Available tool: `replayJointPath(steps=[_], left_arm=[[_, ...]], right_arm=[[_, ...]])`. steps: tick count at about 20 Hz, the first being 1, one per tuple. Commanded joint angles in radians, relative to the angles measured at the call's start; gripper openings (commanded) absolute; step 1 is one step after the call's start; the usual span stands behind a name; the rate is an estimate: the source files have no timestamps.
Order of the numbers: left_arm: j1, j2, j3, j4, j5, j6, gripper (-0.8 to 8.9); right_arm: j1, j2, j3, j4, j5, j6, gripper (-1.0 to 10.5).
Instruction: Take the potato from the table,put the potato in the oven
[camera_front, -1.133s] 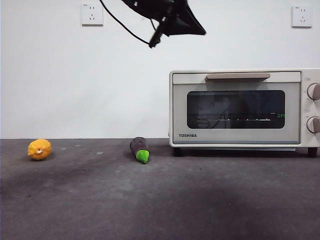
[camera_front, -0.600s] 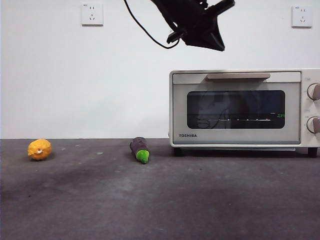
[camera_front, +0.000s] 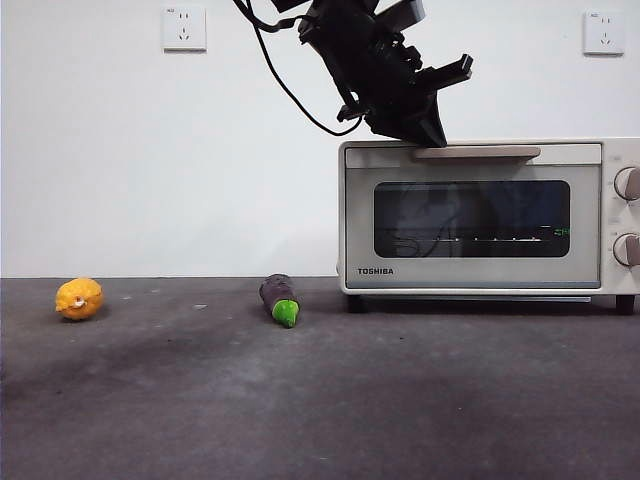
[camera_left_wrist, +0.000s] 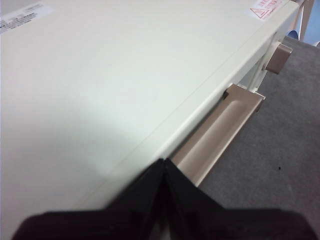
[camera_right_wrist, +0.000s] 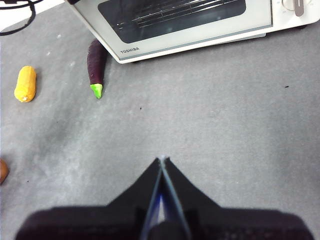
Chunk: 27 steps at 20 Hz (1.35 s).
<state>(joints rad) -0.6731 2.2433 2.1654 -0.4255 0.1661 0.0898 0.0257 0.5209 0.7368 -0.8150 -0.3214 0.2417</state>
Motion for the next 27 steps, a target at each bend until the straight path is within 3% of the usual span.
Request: replayJointPath(steps=[1, 16, 19, 23, 27], left_arm=[[0.003, 0.031, 0.000, -0.019, -0.007, 0.015, -0.06], [-0.008, 0.033, 0.000, -0.189, -0.010, 0.005, -0.06], [-0.010, 0.033, 0.000, -0.227, -0.010, -0.009, -0.06], [-0.015, 0.036, 0.000, -0.270, -0.010, -0.014, -0.06], [-0.029, 0.064, 0.000, -0.302, -0.010, -0.067, -0.06]], right_arm=[[0.000, 0.000, 0.005, 0.003, 0.002, -0.011, -0.1], [0.000, -0.002, 0.005, -0.098, -0.005, -0.010, -0.1], [0.000, -0.002, 0.014, -0.137, -0.112, -0.005, -0.1], [0.000, -0.002, 0.088, -0.187, -0.130, -0.007, -0.1], [0.000, -0.002, 0.232, -0.269, -0.092, -0.030, -0.1]])
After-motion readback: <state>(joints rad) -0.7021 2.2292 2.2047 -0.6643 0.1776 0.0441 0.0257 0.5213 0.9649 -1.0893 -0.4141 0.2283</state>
